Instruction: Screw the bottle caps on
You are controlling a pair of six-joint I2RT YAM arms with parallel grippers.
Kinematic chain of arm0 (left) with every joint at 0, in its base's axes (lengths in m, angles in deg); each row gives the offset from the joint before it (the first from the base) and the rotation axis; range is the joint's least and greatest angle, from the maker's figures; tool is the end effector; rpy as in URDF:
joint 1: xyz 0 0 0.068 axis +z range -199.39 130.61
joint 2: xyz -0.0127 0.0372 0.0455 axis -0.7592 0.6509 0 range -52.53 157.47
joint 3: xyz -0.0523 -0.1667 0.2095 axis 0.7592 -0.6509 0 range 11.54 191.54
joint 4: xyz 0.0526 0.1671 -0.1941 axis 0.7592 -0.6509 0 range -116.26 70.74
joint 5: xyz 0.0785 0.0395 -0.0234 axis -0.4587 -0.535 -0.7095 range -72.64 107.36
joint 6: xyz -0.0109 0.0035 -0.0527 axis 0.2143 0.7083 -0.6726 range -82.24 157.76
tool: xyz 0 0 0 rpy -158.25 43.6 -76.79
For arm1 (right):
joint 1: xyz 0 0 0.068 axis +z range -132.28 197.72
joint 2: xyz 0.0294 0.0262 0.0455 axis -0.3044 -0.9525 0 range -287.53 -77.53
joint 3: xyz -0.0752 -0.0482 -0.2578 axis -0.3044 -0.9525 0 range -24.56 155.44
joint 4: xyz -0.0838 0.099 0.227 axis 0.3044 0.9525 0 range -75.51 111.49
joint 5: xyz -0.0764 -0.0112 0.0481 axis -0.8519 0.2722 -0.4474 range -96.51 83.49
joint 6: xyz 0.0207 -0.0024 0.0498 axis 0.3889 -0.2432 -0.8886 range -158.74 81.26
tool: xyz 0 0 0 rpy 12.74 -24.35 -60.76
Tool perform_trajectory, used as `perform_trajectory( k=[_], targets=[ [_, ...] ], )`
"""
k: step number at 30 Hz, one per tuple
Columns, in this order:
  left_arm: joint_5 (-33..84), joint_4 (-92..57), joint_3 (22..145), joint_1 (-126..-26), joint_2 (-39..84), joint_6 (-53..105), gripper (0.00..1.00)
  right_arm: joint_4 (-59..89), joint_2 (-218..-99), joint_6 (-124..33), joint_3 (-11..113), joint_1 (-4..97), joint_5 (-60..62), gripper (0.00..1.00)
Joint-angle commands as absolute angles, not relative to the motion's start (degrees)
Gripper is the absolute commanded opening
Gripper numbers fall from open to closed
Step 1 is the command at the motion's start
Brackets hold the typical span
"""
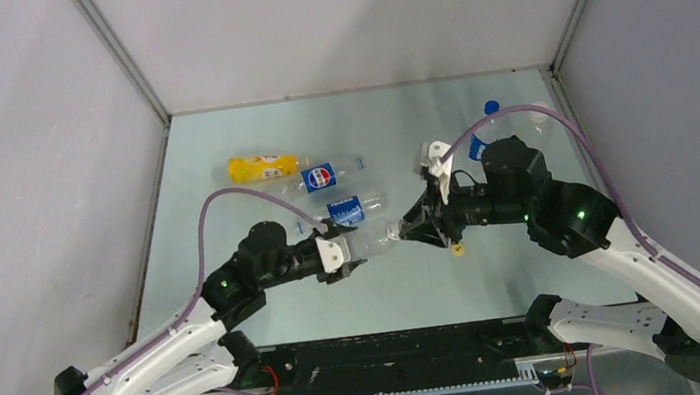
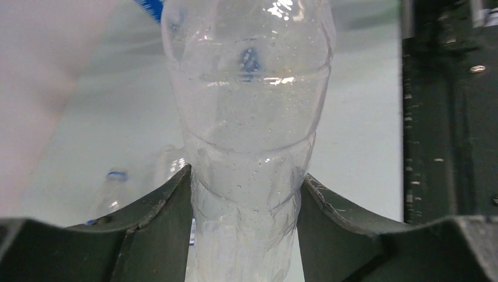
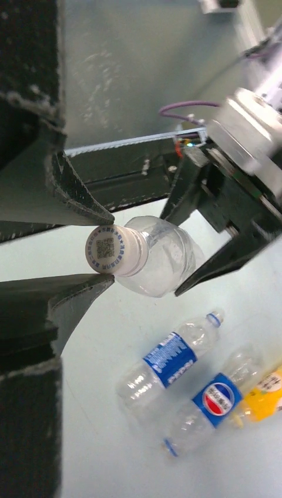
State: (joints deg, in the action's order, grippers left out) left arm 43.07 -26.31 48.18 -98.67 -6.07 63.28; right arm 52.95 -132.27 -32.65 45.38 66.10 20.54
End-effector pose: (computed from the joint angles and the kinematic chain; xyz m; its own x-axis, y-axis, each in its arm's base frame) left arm 0.1130 -0.1551 0.2914 0.2400 0.3161 -0.9179 0.9422 0.1517 0.2986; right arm 0.1111 0.1493 0.4093 -0.1608 -0.3233 -0.9325 -0.9658 0.2464 0.0811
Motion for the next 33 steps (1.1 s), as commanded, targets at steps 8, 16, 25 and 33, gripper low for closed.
perform_trajectory(
  k=[8, 16, 25, 33],
  targets=[
    [13.98, -5.07, 40.82, -108.99, -9.64, 69.44, 0.0, 43.54, -130.9, -73.27, 36.89, 68.32, 1.49, 0.0],
    [15.8, -9.68, 39.38, -108.82, -9.16, 66.73, 0.0, 41.99, -127.33, -67.71, 36.31, 68.46, 0.35, 0.39],
    [29.72, -16.71, 40.03, -101.47, -10.26, 60.63, 0.0, 42.77, -121.23, -38.87, 36.34, 68.18, 5.78, 0.76],
    [57.14, -28.51, 48.26, -92.81, -4.1, 62.08, 0.0, 50.31, -118.42, -10.09, 36.68, 67.73, 19.96, 0.76]
  ],
)
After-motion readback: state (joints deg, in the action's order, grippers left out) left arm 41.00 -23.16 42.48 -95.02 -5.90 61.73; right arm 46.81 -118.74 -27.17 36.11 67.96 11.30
